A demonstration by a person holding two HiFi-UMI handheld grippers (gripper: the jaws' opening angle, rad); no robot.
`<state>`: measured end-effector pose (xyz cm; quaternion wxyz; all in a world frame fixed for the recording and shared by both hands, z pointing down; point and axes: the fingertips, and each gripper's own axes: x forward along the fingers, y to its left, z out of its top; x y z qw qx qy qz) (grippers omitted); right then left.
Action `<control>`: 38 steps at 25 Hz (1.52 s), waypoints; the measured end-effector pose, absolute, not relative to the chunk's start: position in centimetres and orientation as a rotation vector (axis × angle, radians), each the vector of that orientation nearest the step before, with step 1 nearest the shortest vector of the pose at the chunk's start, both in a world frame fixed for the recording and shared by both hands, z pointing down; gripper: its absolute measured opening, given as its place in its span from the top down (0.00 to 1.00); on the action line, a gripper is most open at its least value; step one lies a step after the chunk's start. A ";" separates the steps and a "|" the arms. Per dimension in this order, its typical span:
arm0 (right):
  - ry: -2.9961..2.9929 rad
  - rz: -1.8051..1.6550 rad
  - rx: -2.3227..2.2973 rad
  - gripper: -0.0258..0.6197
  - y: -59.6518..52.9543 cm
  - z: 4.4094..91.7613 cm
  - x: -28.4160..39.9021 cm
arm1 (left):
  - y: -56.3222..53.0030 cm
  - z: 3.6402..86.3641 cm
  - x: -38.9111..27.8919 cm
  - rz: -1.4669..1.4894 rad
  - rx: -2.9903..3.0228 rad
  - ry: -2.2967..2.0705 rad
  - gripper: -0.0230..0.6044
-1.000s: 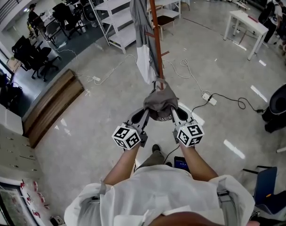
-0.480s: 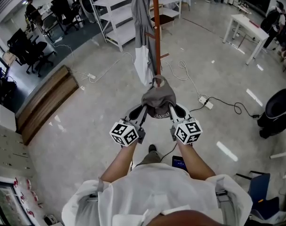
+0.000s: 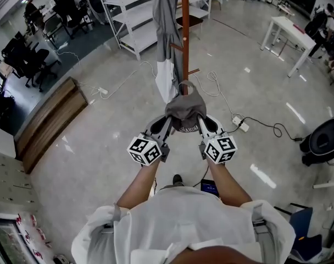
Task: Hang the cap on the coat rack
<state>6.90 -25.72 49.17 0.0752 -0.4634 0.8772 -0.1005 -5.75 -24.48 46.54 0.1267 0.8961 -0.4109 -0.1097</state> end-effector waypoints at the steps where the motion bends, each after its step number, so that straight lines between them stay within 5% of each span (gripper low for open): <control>1: 2.630 -0.300 -1.393 0.90 -26.7 49.1 6.7 | -25.5 46.5 -6.0 -0.321 2.611 -1.192 0.92; 38: 2.574 -0.284 -1.468 0.90 -42.6 49.6 4.9 | -42.5 46.3 -7.3 -0.366 2.672 -1.089 0.91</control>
